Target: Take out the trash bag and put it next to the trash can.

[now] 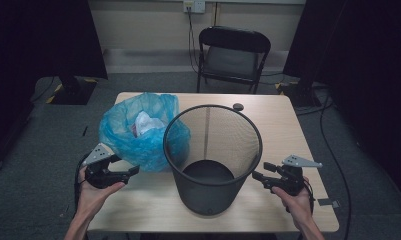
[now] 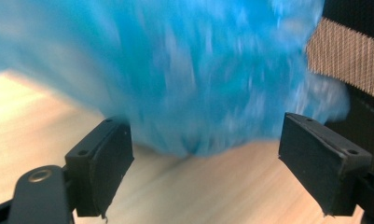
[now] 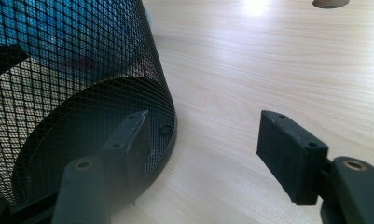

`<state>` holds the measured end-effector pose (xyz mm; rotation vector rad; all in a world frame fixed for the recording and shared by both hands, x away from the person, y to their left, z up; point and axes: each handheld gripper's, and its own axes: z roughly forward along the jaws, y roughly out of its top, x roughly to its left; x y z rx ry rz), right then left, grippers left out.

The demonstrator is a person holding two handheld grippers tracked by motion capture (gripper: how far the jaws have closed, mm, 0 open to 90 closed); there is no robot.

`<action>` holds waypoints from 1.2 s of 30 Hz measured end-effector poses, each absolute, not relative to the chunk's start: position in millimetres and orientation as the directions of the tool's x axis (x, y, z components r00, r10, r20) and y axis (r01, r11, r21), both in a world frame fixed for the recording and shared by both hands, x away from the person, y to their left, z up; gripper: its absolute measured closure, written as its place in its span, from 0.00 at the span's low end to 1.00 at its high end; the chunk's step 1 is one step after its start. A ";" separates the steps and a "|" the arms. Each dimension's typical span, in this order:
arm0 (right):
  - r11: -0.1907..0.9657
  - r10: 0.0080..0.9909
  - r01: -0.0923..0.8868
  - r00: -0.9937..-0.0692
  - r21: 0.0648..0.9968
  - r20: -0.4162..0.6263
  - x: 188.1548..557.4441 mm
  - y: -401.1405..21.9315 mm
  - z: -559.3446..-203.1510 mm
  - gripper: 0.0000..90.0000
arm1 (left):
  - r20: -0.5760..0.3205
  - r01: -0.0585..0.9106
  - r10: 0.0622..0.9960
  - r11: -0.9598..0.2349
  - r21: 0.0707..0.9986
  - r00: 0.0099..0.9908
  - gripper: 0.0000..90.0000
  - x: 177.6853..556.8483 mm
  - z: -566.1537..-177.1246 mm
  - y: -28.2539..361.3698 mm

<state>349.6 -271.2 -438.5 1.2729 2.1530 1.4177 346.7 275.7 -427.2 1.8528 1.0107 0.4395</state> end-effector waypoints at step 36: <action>0.226 0.902 0.641 -0.422 0.734 0.091 339.6 -285.4 -494.9 0.22 | 0.003 0.546 0.759 -0.471 0.693 0.652 0.18 318.6 -495.1 196.5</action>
